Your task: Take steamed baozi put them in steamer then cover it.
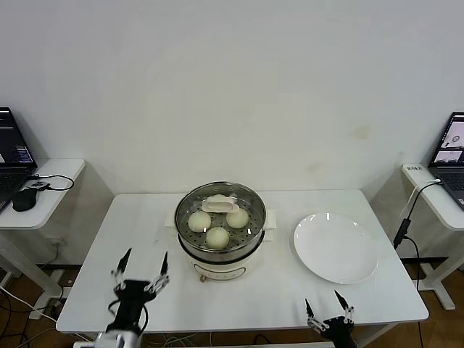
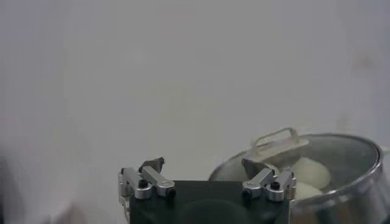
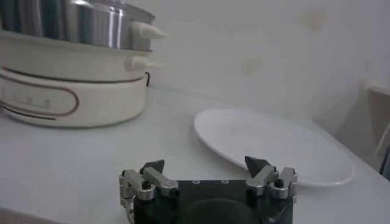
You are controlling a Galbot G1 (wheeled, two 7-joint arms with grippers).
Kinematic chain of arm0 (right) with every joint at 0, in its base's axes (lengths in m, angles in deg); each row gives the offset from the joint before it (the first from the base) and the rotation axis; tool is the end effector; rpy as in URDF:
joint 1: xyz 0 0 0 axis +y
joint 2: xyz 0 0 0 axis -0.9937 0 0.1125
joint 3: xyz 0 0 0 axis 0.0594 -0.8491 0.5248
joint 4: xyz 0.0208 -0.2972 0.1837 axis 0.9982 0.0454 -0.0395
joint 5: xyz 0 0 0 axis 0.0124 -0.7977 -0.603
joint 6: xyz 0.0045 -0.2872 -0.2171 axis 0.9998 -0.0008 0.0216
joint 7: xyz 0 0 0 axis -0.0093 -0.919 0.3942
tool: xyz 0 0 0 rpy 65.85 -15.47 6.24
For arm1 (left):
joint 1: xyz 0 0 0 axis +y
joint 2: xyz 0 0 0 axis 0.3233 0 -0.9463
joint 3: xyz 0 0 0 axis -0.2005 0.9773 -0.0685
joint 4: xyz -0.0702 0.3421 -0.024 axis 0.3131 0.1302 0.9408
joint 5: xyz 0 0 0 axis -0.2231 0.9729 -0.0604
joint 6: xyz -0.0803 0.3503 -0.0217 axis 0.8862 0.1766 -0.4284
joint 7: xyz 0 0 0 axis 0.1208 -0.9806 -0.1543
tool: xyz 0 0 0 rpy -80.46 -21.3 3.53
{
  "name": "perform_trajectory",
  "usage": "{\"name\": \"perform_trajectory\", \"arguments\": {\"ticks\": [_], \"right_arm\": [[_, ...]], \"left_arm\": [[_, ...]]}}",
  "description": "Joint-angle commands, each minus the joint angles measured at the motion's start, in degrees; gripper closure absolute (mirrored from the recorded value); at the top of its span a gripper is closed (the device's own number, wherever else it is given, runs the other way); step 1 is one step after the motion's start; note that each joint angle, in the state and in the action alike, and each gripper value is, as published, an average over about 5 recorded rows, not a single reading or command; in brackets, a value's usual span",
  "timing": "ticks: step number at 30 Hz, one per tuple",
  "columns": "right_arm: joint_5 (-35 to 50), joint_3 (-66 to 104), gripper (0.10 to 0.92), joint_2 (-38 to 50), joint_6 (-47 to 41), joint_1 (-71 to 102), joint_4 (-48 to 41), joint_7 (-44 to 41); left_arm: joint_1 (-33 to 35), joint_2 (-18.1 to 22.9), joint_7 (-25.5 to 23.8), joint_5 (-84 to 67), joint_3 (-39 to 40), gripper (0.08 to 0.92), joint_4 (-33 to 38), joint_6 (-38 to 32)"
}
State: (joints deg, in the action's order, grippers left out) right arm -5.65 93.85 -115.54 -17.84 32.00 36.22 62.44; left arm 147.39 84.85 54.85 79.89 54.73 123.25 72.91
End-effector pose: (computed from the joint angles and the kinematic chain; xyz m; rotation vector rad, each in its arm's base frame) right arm 0.1141 -0.0812 -0.4089 0.2139 -2.9087 0.2572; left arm 0.1425 0.0305 -0.2961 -0.0115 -3.1261 -0.2157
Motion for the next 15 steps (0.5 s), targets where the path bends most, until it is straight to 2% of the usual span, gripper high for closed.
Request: {"name": "perform_trajectory", "arguments": {"ticks": [1, 15], "right_arm": [[3.0, -1.0, 0.202, 2.0, -0.6, 1.9, 3.8, -0.2], [3.5, -2.5, 0.203, 1.7, -1.2, 2.0, 4.6, -0.4]], "left_arm": [[10.4, 2.7, 2.6, -14.2, -4.2, 0.177, -4.9, -13.1], [8.8, 3.1, 0.3, -11.8, -4.6, 0.177, -7.6, -11.8]]}}
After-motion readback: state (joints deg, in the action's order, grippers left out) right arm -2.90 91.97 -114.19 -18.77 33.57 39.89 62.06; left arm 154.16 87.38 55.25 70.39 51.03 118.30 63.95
